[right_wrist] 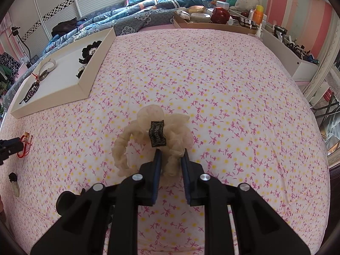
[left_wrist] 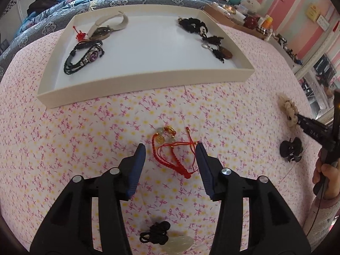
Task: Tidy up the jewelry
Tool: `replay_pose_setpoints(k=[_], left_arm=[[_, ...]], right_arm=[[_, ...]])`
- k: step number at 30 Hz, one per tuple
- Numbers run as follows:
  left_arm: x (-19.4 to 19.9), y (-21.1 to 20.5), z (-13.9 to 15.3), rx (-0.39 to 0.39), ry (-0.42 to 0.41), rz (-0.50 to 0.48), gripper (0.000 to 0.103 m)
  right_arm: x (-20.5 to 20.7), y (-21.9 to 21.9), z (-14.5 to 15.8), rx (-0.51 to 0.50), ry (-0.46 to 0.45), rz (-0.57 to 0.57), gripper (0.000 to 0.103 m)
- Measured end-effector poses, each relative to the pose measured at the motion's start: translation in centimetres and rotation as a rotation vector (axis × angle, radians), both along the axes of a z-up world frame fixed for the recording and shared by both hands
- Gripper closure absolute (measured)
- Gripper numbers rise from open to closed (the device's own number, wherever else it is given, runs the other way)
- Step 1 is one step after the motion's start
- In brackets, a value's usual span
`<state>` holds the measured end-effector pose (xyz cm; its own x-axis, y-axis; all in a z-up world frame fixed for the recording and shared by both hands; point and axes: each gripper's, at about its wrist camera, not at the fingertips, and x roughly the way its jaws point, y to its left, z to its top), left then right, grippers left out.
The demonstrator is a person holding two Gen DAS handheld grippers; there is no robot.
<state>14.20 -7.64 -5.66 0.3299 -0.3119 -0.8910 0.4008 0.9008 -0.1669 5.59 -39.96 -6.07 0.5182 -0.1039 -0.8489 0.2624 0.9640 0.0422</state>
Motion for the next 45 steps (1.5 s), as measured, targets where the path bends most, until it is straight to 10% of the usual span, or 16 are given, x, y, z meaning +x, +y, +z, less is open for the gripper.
replay_pose_setpoints(k=[3, 7, 9, 35, 45], left_arm=[[-0.2, -0.5, -0.2, 0.022, -0.007, -0.010, 0.057], [-0.1, -0.6, -0.3, 0.025, 0.000, -0.024, 0.097], [0.1, -0.4, -0.4, 0.023, 0.003, -0.023, 0.101], [4.5, 4.7, 8.6, -0.071, -0.173, 0.039, 0.102], [9.2, 7.3, 7.7, -0.021, -0.171, 0.110, 0.102]], right_arm=[[0.0, 0.0, 0.0, -0.001, 0.001, 0.000, 0.084], [0.0, 0.0, 0.0, -0.003, -0.001, -0.002, 0.084], [0.0, 0.1, 0.0, -0.005, 0.000, 0.001, 0.087], [3.9, 5.3, 10.5, -0.003, -0.201, 0.096, 0.092], [10.3, 10.3, 10.6, 0.061, -0.236, 0.180, 0.092]])
